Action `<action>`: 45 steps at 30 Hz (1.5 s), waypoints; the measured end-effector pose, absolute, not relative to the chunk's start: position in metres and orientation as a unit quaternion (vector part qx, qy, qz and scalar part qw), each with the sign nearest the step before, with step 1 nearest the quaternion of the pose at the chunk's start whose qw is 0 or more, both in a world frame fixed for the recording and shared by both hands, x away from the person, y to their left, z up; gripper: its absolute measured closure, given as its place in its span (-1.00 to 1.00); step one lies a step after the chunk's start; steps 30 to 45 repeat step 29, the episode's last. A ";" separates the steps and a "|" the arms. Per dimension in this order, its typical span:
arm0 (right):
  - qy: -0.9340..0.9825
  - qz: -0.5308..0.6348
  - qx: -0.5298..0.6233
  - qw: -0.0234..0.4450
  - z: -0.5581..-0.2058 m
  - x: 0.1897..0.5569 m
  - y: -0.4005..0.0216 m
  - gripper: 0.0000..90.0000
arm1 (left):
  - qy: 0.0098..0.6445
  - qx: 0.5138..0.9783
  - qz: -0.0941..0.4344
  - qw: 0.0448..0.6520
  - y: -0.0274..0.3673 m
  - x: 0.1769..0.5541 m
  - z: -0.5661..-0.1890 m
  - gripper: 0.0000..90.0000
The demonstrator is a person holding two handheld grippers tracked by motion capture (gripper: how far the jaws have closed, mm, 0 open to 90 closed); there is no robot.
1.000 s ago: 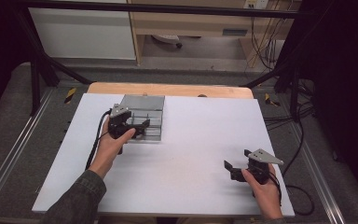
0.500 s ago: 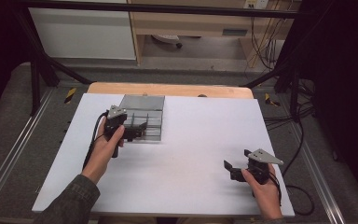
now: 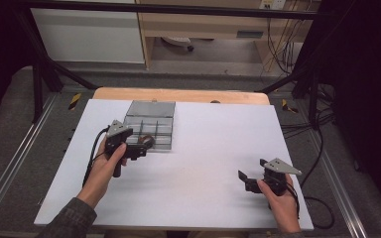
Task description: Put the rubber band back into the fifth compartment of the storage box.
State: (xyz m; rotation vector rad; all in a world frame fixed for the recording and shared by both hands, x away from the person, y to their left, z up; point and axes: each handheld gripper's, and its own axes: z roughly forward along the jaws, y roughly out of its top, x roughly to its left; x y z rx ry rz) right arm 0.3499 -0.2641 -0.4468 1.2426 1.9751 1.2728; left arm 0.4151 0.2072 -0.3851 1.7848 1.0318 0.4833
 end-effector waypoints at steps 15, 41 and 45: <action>0.721 0.466 0.453 0.241 -0.446 0.349 -0.263 -0.92 | 0.439 0.706 0.221 0.510 0.260 0.351 -0.402 -0.82; 0.734 0.432 0.469 0.231 -0.451 0.352 -0.263 -0.94 | 0.455 0.717 0.208 0.485 0.303 0.299 -0.423 -0.81; 0.734 0.432 0.469 0.231 -0.451 0.352 -0.263 -0.94 | 0.455 0.717 0.208 0.485 0.303 0.299 -0.423 -0.81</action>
